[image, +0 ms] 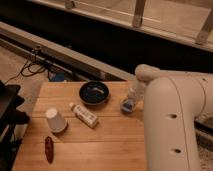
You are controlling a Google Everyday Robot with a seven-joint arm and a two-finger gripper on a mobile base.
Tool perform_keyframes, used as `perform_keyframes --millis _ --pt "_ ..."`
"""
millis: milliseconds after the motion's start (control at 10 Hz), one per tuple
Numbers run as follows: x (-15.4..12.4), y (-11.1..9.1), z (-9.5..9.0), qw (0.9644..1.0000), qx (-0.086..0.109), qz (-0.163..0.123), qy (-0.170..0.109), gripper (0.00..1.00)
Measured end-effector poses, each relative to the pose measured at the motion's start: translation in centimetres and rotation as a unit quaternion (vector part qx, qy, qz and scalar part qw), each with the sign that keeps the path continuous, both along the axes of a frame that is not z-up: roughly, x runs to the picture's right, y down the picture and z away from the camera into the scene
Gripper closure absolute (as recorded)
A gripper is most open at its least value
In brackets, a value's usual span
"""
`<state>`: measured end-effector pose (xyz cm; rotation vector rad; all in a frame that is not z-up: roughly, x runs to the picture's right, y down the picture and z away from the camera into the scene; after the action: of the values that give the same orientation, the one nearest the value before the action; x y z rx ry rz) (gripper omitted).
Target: Wipe the white sponge on the table
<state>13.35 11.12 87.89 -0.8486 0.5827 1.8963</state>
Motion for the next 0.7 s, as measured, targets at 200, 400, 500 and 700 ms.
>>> perform_keyframes --millis 200,400,500,700 --pt "-0.5 0.2 -0.5 0.9999 0.000 -0.011 -0.009 0.83" --pt "-0.1 1.8 -1.5 0.9997 0.007 -0.016 0.018 0.83" --pt "1.1 3.4 -2.6 0.9992 0.002 -0.014 0.037 0.83" --pt "1.4 5.2 -4.0 0.9986 -0.009 -0.013 0.050 0.83"
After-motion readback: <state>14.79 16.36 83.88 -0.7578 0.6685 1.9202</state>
